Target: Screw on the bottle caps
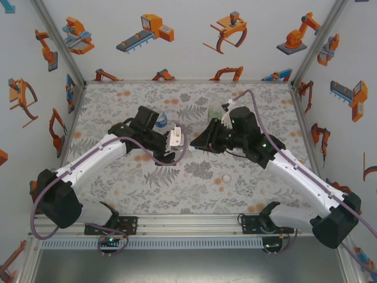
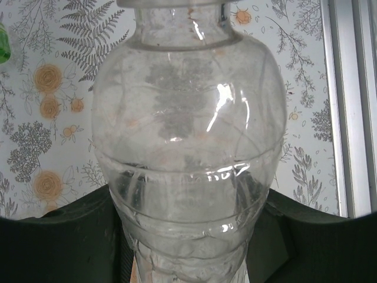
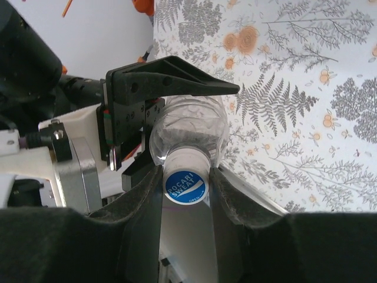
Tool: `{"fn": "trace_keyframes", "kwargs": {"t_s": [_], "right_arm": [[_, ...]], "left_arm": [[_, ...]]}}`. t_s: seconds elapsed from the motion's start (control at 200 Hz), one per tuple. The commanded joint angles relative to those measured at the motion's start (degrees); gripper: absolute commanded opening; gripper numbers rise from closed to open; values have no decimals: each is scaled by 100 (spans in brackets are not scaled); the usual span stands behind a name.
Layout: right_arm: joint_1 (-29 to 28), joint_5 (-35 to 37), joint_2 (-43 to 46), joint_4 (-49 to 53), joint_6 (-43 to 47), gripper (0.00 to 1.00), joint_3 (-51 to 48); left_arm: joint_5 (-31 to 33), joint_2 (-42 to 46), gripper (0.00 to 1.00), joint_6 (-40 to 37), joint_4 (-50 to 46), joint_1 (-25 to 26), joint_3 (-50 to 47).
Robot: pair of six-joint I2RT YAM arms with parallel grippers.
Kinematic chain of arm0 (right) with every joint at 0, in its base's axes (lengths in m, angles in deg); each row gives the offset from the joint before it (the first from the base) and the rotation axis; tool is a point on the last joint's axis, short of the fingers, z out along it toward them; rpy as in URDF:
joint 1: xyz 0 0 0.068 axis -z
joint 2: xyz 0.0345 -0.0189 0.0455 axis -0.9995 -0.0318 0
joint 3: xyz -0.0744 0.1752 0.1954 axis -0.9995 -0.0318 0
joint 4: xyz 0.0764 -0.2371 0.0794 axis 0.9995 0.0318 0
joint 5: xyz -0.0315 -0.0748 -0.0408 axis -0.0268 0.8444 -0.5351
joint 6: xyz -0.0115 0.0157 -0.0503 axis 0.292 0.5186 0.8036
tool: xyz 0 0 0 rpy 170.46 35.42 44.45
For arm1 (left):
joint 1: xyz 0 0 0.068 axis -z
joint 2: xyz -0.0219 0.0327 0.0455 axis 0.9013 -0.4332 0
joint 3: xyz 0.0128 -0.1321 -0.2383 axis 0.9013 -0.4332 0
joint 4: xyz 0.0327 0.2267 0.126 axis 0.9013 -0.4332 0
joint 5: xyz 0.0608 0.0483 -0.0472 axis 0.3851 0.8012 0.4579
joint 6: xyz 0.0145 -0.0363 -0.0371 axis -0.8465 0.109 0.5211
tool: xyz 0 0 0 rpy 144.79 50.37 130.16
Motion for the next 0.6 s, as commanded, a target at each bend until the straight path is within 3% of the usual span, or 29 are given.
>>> {"fn": "trace_keyframes", "kwargs": {"t_s": [0.0, 0.195, 0.29, 0.355, 0.596], "right_arm": [[22, 384, -89, 288, -509, 0, 346], [42, 227, -281, 385, 0, 1, 607], [49, 187, -349, 598, 473, 37, 847], [55, 256, -355, 760, 790, 49, 1003], [128, 131, -348, 900, 2068, 49, 1374]], "left_arm": [[-240, 8, 0, -43, 127, 113, 215], [-262, 6, 0, -47, 131, 107, 224], [-260, 3, 0, -45, 129, 111, 215], [-260, 8, 0, -56, 129, 112, 215], [-264, 14, 0, -55, 130, 108, 216]]}}
